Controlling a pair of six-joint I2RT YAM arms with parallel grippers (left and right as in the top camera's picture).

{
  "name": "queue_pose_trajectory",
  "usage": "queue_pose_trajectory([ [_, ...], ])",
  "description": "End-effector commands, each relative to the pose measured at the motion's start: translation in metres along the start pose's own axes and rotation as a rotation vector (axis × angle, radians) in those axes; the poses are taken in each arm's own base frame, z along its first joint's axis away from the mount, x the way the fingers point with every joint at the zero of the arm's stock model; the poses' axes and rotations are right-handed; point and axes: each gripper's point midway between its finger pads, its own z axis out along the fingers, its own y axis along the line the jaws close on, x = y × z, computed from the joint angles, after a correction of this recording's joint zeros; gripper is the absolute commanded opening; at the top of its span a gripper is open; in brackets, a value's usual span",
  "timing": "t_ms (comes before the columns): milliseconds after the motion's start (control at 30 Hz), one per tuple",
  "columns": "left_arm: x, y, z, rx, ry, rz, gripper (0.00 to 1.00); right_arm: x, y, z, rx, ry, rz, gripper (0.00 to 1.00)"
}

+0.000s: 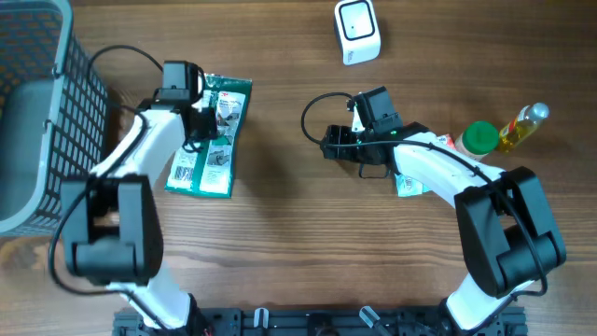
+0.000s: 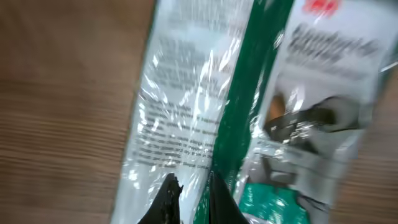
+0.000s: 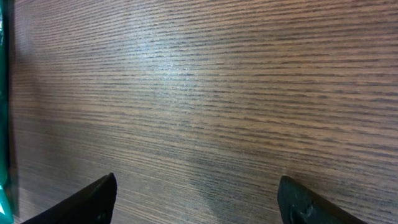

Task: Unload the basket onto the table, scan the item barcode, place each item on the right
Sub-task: 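Grasp the 3M gloves packet with the left gripper and slide it centre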

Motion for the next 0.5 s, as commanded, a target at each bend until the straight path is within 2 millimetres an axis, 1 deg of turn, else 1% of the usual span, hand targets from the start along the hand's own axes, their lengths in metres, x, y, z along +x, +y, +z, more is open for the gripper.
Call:
queue_pose_trajectory([
  [0,0.023,0.002,0.028,-0.008,0.103,0.022,0.04,0.003,-0.006,0.005,0.021,0.006,0.004,0.84],
  [100,0.049,-0.01,0.04,0.044,0.21,-0.074,0.04,0.003,-0.006,0.005,0.021,0.007,0.004,0.84],
  [133,0.057,-0.02,0.038,0.105,0.248,-0.091,0.04,0.003,-0.006,0.005,0.022,0.008,0.007,0.84],
  [233,0.071,-0.048,0.029,0.245,0.323,-0.095,0.04,0.004,-0.005,0.005,0.018,0.01,0.007,0.84],
  [333,0.082,-0.072,0.023,0.271,0.35,-0.036,0.04,0.004,-0.006,0.005,0.019,0.011,0.006,0.84],
  [367,0.086,-0.087,0.02,0.275,0.355,-0.012,0.04,0.004,-0.006,0.005,0.019,0.012,0.007,0.84],
  [400,0.089,-0.096,0.018,0.274,0.362,-0.021,0.04,0.005,-0.005,0.005,0.012,0.016,0.007,0.84],
  [467,0.098,-0.118,0.013,0.27,0.379,-0.043,0.04,0.012,0.007,0.005,-0.055,0.055,0.009,0.84],
])
